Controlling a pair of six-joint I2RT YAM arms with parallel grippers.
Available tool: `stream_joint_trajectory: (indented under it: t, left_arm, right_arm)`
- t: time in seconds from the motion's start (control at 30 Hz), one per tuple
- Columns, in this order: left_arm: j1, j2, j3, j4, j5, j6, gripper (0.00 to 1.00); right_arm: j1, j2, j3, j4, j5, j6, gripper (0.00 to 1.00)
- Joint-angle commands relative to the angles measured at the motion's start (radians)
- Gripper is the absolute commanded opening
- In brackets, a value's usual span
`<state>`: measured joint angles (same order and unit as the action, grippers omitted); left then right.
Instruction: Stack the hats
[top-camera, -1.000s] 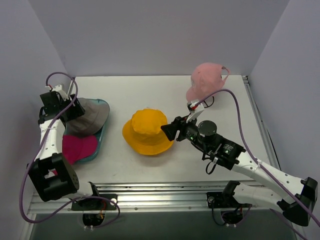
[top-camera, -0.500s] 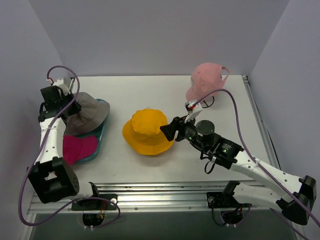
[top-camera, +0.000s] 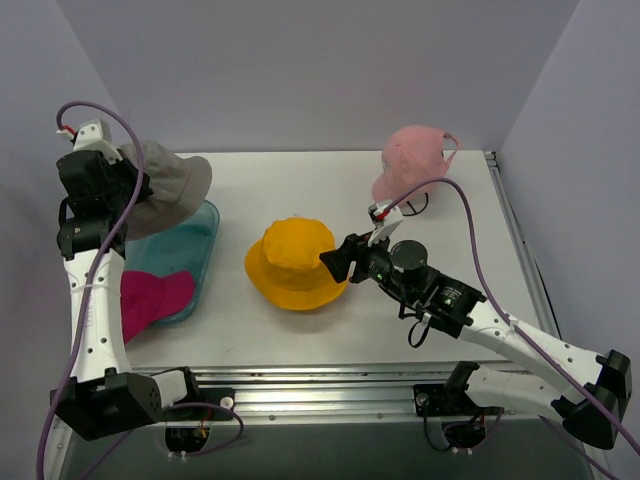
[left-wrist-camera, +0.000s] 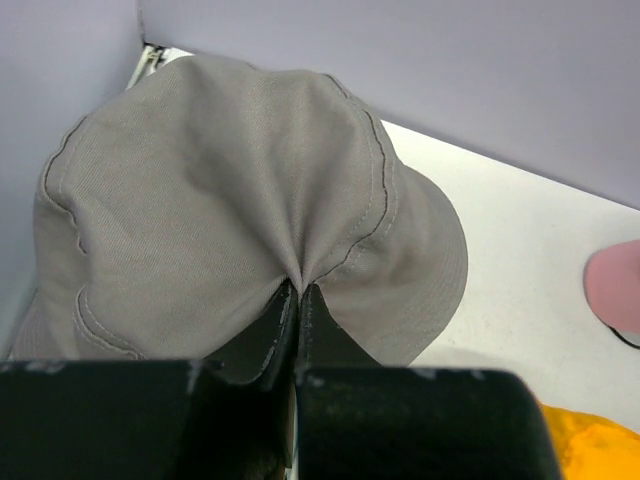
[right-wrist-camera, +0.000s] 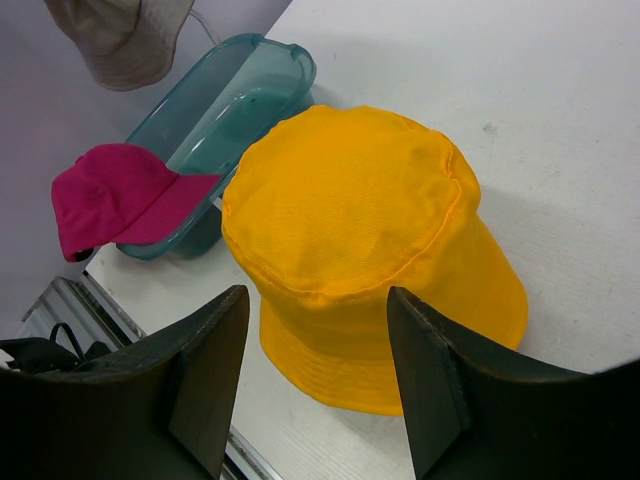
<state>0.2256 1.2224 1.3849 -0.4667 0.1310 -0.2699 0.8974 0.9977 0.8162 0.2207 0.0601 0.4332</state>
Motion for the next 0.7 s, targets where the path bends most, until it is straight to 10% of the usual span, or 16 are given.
stream_joint_trajectory:
  t: [0.0, 0.67]
  left_arm:
    - [-0.045, -0.040, 0.065, -0.012, 0.001, -0.038, 0.02]
    - [-0.560, -0.078, 0.100, -0.015, -0.011, -0.095, 0.02]
  right_arm:
    - [0.003, -0.021, 0.012, 0.037, 0.015, -0.017, 0.53]
    - [0.005, -0.074, -0.002, 0.032, 0.086, -0.019, 0.53]
